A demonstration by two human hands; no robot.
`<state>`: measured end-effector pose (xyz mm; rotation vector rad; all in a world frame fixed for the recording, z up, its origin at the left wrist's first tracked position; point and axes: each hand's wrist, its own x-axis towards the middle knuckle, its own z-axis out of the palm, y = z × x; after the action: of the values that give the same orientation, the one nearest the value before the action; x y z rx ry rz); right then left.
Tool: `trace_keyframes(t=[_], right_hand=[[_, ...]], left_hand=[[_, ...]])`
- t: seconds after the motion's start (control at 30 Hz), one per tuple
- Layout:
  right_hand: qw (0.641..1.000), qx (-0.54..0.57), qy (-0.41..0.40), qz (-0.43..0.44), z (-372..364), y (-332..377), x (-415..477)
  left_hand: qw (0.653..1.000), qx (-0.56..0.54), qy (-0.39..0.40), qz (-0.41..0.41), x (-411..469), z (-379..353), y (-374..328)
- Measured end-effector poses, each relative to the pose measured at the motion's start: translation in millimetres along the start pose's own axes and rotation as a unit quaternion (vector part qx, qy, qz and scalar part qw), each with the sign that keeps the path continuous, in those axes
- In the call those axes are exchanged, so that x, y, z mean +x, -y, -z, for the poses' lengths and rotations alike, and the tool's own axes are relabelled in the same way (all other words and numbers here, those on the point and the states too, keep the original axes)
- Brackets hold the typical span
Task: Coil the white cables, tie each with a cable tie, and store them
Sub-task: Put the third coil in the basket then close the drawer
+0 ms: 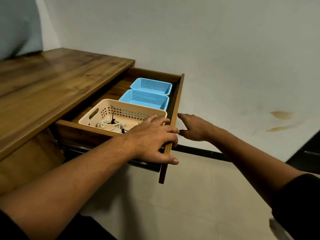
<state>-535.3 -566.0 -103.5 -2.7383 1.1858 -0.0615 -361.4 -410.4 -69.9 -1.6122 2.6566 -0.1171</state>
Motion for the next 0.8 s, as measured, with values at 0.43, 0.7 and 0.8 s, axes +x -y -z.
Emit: trace_keyframes(t=[0.43, 0.7, 0.8], right_hand=[[0.991, 0.028, 0.022, 0.126, -20, 137, 115], [0.981, 0.033, 0.049, 0.184, -24, 216, 165], [0.98, 0.027, 0.055, 0.191, -28, 239, 178]], left_hand=[[0.978, 0.093, 0.09, 0.162, -116, 19, 117], [0.929, 0.178, 0.118, 0.302, -162, 20, 163], [0.91, 0.175, 0.114, 0.358, -171, 16, 173]])
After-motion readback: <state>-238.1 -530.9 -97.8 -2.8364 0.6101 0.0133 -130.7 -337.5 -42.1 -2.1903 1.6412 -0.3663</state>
